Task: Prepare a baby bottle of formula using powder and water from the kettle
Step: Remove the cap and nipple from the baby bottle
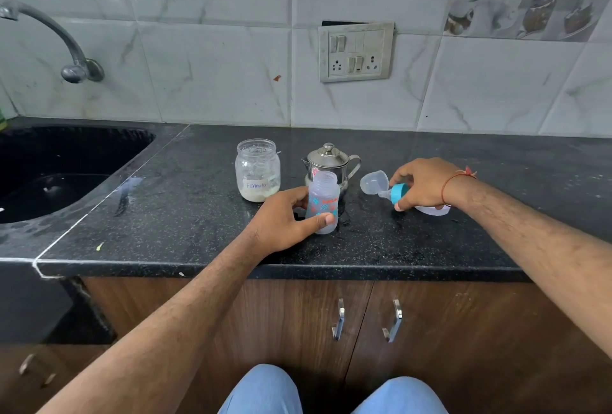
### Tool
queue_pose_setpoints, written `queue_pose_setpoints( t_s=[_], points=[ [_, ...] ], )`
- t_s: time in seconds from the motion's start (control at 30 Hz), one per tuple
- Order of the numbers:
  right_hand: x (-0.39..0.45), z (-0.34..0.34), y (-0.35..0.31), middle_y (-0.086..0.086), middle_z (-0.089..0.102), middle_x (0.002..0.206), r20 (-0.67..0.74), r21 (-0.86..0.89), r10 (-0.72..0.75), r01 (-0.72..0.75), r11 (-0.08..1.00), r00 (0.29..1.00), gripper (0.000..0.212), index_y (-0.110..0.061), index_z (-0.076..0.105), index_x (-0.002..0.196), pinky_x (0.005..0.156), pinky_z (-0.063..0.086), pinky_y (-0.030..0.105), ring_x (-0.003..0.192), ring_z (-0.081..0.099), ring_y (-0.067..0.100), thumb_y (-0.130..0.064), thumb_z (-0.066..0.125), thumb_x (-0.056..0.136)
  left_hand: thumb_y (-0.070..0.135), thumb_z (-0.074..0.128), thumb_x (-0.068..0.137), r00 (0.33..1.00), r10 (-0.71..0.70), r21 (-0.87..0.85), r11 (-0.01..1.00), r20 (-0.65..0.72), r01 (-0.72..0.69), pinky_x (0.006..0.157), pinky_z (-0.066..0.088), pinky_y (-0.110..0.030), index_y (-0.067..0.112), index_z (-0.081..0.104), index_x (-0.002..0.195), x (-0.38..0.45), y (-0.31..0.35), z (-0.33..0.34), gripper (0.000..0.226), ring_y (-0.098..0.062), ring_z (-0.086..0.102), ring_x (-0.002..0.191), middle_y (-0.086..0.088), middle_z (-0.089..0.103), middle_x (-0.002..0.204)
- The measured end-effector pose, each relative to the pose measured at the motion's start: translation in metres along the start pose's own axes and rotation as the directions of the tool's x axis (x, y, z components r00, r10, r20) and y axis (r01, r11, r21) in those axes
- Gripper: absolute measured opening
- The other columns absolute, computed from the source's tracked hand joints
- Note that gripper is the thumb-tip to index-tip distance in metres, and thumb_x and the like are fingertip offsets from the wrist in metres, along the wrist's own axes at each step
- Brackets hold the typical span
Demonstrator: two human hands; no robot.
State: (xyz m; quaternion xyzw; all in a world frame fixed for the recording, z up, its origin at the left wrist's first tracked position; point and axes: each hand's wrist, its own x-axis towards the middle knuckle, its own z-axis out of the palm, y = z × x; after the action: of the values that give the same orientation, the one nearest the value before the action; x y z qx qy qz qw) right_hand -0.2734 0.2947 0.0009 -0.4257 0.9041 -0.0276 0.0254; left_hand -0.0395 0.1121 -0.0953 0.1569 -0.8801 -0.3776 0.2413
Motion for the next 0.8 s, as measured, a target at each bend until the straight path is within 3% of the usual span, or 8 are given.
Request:
queue_pose_setpoints(
  t_s=[0.13, 0.2, 0.3, 0.43, 0.53, 0.7, 0.8],
  points=[
    [0.003, 0.005, -0.003, -0.003, 0.07, 0.132, -0.017, -0.015, -0.003, 0.003, 1.0, 1.0, 0.062, -0.033, 0.068, 0.131, 0.09, 0.056, 0.036, 0.111, 0.067, 0.022, -0.051, 0.089, 0.075, 0.044, 0.083, 0.094, 1.0, -0.001, 0.003, 1.0, -0.001, 0.001, 0.099, 0.048, -0.011, 0.029, 0.073, 0.135, 0.0, -0.001, 0.0, 0.045, 0.001, 0.07, 0.116, 0.017, 0.077, 0.126],
    [0.003, 0.005, -0.004, -0.001, 0.068, 0.136, -0.013, -0.018, 0.004, -0.004, 1.0, 1.0, 0.068, -0.032, 0.064, 0.136, 0.098, 0.053, 0.037, 0.118, 0.065, 0.024, -0.052, 0.088, 0.075, 0.043, 0.083, 0.094, 1.0, -0.004, -0.002, 1.0, -0.002, 0.004, 0.1, 0.049, -0.013, 0.028, 0.073, 0.135, 0.0, -0.001, 0.0, 0.045, 0.0, 0.07, 0.117, 0.016, 0.078, 0.126],
    [0.003, 0.004, -0.005, 0.002, 0.067, 0.138, -0.015, -0.03, 0.007, -0.008, 1.0, 1.0, 0.076, -0.029, 0.059, 0.142, 0.098, 0.052, 0.038, 0.121, 0.064, 0.026, -0.052, 0.088, 0.076, 0.045, 0.084, 0.093, 1.0, -0.001, -0.006, 1.0, -0.002, 0.001, 0.104, 0.051, -0.018, 0.027, 0.073, 0.136, 0.001, -0.001, 0.0, 0.047, -0.001, 0.071, 0.118, 0.016, 0.078, 0.127],
    [-0.002, 0.002, -0.008, 0.002, 0.066, 0.14, -0.055, -0.055, -0.006, 0.003, 0.998, 0.998, 0.081, -0.027, 0.055, 0.146, 0.099, 0.052, 0.037, 0.122, 0.064, 0.027, -0.051, 0.088, 0.077, 0.044, 0.086, 0.092, 1.0, -0.022, -0.007, 1.0, -0.001, 0.022, 0.093, 0.046, -0.003, 0.029, 0.073, 0.136, 0.001, 0.0, 0.0, 0.048, 0.008, 0.068, 0.113, 0.02, 0.077, 0.123],
    [-0.013, 0.001, -0.017, -0.003, 0.068, 0.135, -0.152, -0.081, -0.064, 0.052, 0.995, 0.986, 0.078, -0.03, 0.056, 0.144, 0.098, 0.054, 0.038, 0.121, 0.064, 0.023, -0.053, 0.087, 0.077, 0.041, 0.088, 0.09, 1.0, -0.02, -0.038, 0.999, -0.018, 0.019, 0.089, 0.046, 0.001, 0.031, 0.073, 0.133, 0.0, -0.001, 0.0, 0.047, 0.015, 0.068, 0.109, 0.025, 0.077, 0.115],
    [-0.034, 0.014, -0.038, -0.011, 0.063, 0.121, -0.327, 0.077, -0.178, 0.214, 0.974, 0.928, 0.059, -0.036, 0.063, 0.131, 0.086, 0.046, 0.03, 0.111, 0.063, 0.014, -0.047, 0.086, 0.078, 0.047, 0.094, 0.082, 0.998, -0.017, -0.087, 0.996, -0.053, 0.013, 0.102, 0.056, -0.019, 0.041, 0.07, 0.129, -0.003, 0.0, 0.0, 0.053, 0.004, 0.073, 0.111, 0.023, 0.079, 0.116],
    [-0.042, 0.029, -0.054, -0.014, 0.061, 0.114, -0.393, 0.23, -0.2, 0.306, 0.924, 0.897, 0.061, -0.036, 0.064, 0.13, 0.086, 0.049, 0.03, 0.098, 0.062, 0.009, -0.046, 0.088, 0.075, 0.058, 0.093, 0.075, 0.995, 0.003, -0.118, 0.993, -0.097, -0.015, 0.107, 0.057, -0.031, 0.034, 0.07, 0.137, -0.006, 0.002, -0.001, 0.069, 0.0, 0.073, 0.114, 0.021, 0.079, 0.119]
  ],
)
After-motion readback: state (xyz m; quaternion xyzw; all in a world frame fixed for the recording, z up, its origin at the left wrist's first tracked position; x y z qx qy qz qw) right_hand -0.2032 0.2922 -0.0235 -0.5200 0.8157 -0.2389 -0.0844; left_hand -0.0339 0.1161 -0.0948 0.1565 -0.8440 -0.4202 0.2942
